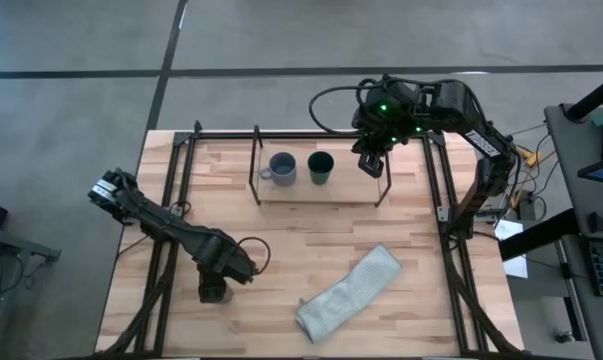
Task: Stack small to large cups/mugs on shelf
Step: Put the black cup on the shelf
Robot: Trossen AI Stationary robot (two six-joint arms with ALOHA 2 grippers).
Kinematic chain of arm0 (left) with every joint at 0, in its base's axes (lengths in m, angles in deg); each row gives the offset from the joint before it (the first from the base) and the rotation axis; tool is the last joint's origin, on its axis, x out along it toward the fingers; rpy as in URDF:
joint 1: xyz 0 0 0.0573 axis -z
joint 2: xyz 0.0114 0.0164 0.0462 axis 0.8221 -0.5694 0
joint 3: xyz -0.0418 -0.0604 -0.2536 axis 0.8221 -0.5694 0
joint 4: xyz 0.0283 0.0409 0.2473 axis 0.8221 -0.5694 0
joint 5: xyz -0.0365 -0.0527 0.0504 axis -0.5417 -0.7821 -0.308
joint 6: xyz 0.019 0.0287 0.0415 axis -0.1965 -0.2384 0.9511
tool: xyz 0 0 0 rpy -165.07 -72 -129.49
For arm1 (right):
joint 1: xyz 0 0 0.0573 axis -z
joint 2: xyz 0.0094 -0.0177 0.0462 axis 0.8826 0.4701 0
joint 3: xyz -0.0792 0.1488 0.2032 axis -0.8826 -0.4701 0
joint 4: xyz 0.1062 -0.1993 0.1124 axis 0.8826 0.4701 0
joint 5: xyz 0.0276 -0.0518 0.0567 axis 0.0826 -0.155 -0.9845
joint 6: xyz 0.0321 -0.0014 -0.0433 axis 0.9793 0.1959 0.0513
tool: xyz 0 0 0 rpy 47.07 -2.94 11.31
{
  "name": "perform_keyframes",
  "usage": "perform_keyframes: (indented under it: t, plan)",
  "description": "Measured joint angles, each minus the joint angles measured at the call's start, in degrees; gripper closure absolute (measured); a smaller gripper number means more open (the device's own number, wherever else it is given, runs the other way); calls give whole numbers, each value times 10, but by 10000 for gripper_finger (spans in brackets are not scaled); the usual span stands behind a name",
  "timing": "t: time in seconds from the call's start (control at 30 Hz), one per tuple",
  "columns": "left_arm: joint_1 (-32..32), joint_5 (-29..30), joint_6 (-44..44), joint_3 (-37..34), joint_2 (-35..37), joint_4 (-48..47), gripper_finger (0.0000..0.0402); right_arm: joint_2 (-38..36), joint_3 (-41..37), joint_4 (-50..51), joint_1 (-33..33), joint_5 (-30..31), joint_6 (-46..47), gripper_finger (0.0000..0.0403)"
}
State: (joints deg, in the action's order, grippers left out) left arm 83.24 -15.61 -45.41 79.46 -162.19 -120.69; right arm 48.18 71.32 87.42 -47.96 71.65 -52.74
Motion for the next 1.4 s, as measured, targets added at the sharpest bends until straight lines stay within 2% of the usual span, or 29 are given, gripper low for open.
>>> perform_keyframes:
  t: [0.1, 0.27, 0.4, 0.5, 0.67, 0.83, 1.1, 1.23, 1.4]
  plan:
    - [-1, 1, 4, -1, 0, 5, 353, 0, 0, 0, 0, 0, 0, 364]
    - [-4, 1, 39, 0, 0, 6, 396, 0, 0, 0, 0, 0, 0, 364]
    - [-16, 19, 50, 0, 0, 5, 399, 0, 0, 0, 0, 0, 0, 364]
    - [-35, 34, 91, 0, 1, 5, 400, 0, 0, 0, 0, 0, 0, 364]
    - [-92, 84, 185, 4, 1, 6, 401, 0, 0, 0, 0, 0, 0, 364]
    - [-175, 134, 290, 12, 1, 27, 401, 0, 0, 0, 0, 0, -1, 364]
    - [-289, 138, 413, 26, 0, 153, 401, 0, 0, 0, 0, 0, -2, 364]
    - [-312, 136, 457, 27, 0, 205, 401, 0, 0, 0, 0, 0, -2, 364]
    - [-322, 136, 462, 26, 0, 221, 401, 0, 0, 0, 0, 0, -2, 364]
